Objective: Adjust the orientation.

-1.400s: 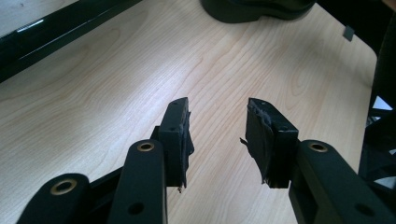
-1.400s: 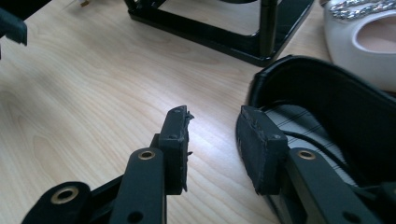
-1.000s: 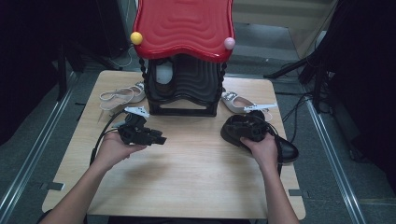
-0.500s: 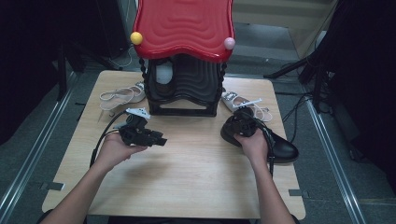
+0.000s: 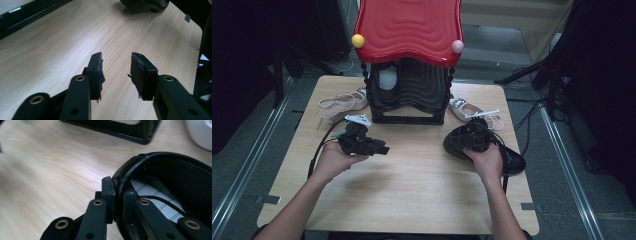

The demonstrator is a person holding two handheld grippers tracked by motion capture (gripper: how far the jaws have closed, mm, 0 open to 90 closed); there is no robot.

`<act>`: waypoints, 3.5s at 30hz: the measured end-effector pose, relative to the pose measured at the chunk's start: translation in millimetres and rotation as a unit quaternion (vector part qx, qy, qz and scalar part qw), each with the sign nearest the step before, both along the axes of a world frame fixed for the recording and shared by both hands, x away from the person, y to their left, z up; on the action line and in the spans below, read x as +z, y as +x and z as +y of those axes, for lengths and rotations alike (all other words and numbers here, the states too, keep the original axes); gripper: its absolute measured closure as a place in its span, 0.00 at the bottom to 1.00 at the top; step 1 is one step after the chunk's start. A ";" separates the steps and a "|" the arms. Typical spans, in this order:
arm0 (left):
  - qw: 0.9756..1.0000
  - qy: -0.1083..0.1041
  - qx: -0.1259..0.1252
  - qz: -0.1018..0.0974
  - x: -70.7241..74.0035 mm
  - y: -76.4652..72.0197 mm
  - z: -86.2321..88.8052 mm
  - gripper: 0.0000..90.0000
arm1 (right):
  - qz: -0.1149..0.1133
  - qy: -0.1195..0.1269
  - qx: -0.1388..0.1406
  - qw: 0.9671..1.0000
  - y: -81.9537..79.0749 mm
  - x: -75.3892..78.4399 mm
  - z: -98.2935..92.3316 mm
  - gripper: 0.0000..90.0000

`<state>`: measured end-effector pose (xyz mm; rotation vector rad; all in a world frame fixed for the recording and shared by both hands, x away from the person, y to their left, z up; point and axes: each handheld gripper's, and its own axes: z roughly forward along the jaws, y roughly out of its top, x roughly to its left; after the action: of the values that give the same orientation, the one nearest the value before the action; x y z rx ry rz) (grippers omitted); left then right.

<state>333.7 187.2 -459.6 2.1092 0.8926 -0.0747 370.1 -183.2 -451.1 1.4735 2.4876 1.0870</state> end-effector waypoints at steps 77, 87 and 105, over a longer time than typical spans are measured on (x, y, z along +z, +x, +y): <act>0.999 0.013 -0.035 0.002 -22.5 46.8 -35.9 0.98 | -0.047 0.023 0.021 0.998 -86.3 -13.2 5.1 1.00; 0.999 0.016 -0.044 0.012 -34.5 53.4 -49.0 0.98 | -0.030 -0.005 0.011 0.999 -85.4 -35.0 -1.1 1.00; 0.998 0.029 -0.047 0.016 -33.0 47.3 -47.1 1.00 | -0.014 0.004 0.012 1.000 -74.4 -40.3 -0.6 1.00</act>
<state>380.9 140.1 -492.5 2.2094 0.8227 -0.1337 295.7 -183.8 -491.5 1.4238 2.4928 1.1143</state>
